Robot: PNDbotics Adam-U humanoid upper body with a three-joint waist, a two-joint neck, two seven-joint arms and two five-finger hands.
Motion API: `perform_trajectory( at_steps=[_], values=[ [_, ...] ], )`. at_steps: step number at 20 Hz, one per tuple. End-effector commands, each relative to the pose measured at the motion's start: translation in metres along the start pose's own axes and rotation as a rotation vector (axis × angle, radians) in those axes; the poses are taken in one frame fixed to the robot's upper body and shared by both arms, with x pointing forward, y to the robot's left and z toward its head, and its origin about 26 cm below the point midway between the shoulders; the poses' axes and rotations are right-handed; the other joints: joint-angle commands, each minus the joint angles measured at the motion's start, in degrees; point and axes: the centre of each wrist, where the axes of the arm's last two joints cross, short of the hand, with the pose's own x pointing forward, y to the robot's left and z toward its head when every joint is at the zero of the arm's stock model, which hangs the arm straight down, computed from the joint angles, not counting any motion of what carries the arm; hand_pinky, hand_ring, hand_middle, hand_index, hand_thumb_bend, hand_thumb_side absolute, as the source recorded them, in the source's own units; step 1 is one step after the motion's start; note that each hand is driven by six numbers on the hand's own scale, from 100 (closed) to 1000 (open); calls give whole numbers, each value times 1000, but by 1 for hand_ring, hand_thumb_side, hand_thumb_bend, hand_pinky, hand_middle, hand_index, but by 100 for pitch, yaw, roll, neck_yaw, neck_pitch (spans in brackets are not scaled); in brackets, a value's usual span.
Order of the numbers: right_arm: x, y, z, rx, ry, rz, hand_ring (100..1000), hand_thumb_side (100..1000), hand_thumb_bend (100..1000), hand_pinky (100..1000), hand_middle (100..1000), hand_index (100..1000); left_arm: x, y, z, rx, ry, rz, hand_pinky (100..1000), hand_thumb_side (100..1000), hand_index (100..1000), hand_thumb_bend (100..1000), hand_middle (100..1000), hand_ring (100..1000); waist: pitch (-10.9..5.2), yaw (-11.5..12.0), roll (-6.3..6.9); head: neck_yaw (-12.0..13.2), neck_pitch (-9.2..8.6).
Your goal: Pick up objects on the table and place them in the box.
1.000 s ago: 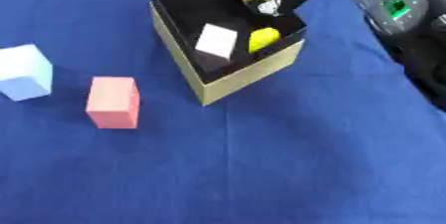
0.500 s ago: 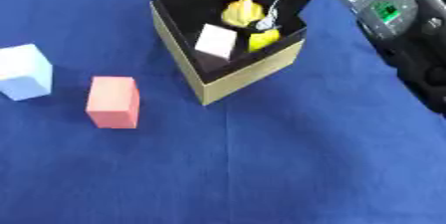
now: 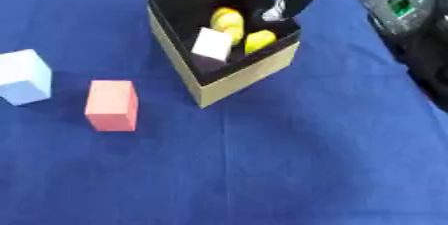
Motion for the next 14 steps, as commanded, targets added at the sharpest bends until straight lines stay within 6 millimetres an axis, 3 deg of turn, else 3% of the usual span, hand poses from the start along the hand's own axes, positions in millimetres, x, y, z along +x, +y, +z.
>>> perform_trajectory(
  at_steps=[1, 6, 14],
  values=[
    [9, -30, 41, -97, 3, 49, 820, 146, 447, 823, 748, 798, 7, 7, -6, -23, -32, -33, 657, 705, 838, 192, 686, 762, -167, -71, 56, 144, 42],
    [26, -22, 98, -130, 22, 62, 815, 165, 398, 820, 742, 798, 15, 12, -21, -80, -80, -91, 664, 678, 841, 200, 690, 764, -211, -261, 178, 302, 71],
    [-8, 24, 136, -183, 24, 9, 808, 212, 285, 810, 731, 790, 51, 38, -69, -314, -113, -478, 709, 647, 851, 234, 705, 769, -236, -445, 432, 427, 174]
  ],
)
